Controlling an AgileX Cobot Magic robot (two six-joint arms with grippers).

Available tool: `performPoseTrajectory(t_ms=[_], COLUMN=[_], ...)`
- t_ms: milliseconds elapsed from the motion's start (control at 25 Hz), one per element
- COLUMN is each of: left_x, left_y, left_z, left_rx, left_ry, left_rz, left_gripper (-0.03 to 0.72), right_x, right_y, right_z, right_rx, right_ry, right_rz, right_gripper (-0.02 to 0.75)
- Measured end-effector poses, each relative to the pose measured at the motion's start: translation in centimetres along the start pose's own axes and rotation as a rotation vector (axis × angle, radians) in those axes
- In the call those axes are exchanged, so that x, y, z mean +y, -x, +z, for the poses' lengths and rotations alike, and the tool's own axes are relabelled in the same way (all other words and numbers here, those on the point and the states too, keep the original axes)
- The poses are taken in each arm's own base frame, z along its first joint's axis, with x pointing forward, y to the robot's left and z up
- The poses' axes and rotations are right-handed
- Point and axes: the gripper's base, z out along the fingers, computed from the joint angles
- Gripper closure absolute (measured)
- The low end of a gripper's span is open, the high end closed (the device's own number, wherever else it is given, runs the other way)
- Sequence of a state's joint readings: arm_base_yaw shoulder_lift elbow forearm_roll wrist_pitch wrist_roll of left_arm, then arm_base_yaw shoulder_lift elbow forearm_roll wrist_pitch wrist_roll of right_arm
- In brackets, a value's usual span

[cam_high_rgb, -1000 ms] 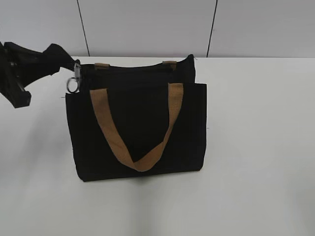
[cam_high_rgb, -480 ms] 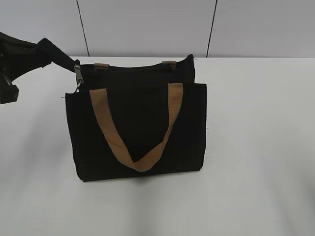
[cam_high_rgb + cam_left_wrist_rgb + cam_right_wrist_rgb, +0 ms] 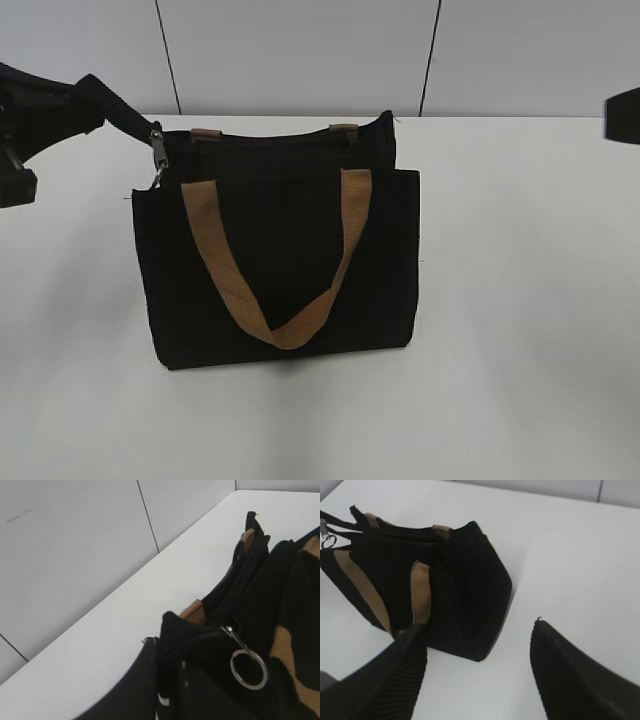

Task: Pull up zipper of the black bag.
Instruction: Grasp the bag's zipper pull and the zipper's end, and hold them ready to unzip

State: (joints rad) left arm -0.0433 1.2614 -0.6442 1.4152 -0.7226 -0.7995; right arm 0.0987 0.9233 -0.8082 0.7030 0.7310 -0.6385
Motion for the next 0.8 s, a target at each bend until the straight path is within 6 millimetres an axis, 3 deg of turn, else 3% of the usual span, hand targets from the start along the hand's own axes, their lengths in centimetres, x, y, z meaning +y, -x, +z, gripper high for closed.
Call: performPoseTrajectory(t_ms=[200,520,800], left_x=[0.2,1.3,1.6], left_y=[0.1,1.2,0.9], left_z=[0.0,0.2,0.7], left_rx=[0.002,-0.01,0.001], left_ry=[0.009,0.041,0.037], left_rz=[0.004,0.032,0.022], left_gripper=[0.669,0.669,0.669], right_x=[2.3,9.2,14.2], right_y=[1.3,2.9,4.8], right_z=[5.2,14.0,18.8], right_rx=[0.116,0.271,0.278], right_ry=[0.065,0.112,0.188], right_rz=[-0.02,0.035,0.02], right_gripper=[0.246,0.248,0.356])
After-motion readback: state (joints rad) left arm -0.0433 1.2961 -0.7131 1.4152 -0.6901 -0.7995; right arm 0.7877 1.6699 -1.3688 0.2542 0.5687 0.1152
